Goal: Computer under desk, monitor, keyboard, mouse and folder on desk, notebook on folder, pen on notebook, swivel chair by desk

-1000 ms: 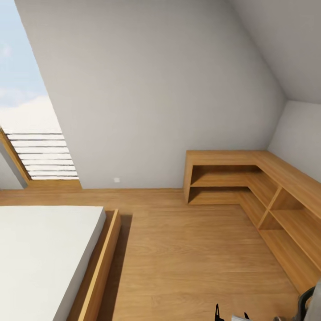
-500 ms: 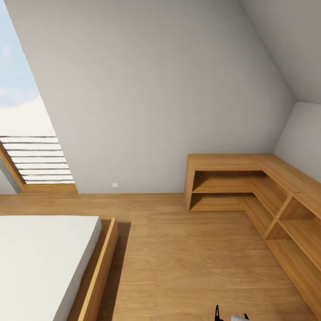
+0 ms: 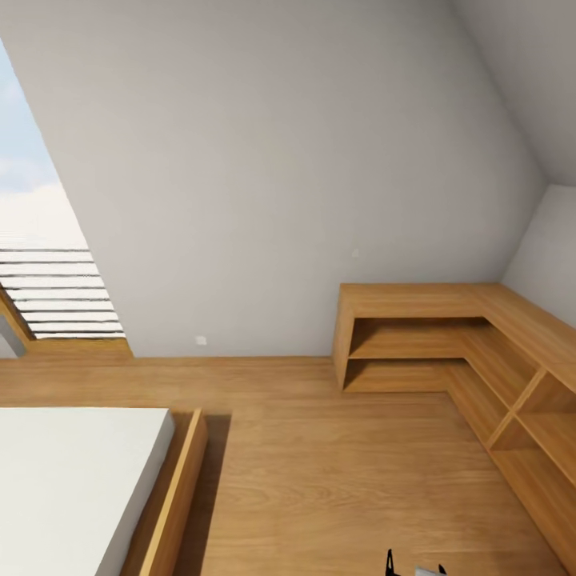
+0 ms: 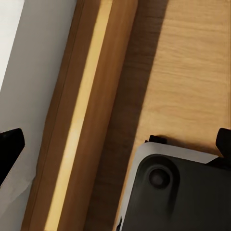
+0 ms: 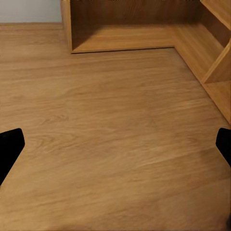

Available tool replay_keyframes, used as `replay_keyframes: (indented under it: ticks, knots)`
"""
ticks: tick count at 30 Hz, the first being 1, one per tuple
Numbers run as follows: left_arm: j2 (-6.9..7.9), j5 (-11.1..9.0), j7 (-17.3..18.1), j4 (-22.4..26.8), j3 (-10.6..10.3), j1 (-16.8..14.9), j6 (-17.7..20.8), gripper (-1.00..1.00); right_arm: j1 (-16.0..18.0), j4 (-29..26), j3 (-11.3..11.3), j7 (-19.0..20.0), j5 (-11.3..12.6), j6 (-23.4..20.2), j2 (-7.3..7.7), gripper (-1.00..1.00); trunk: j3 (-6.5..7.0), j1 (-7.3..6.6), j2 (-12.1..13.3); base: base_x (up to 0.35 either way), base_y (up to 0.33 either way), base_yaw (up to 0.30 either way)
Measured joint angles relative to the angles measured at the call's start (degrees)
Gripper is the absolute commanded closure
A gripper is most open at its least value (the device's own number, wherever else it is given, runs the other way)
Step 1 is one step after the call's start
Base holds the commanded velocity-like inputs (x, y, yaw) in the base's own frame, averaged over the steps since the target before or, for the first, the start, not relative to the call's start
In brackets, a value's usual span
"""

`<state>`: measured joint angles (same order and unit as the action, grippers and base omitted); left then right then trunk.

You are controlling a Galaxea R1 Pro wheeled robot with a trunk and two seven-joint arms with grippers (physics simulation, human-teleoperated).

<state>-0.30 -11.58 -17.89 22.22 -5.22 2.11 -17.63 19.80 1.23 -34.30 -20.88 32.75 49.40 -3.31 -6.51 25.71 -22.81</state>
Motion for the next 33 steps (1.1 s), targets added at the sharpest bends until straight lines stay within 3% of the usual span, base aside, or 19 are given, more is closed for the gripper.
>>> replay_keyframes:
  ticks: [33]
  knots:
    - [-0.19, 0.09, 0.00, 0.00, -0.18, 0.00, 0.09, -1.00, 0.04, 0.01, -0.01, -0.02, 0.00, -0.08, 0.10, -1.00, 0.00, 0.00, 0.00, 0.319, 0.000, 0.000]
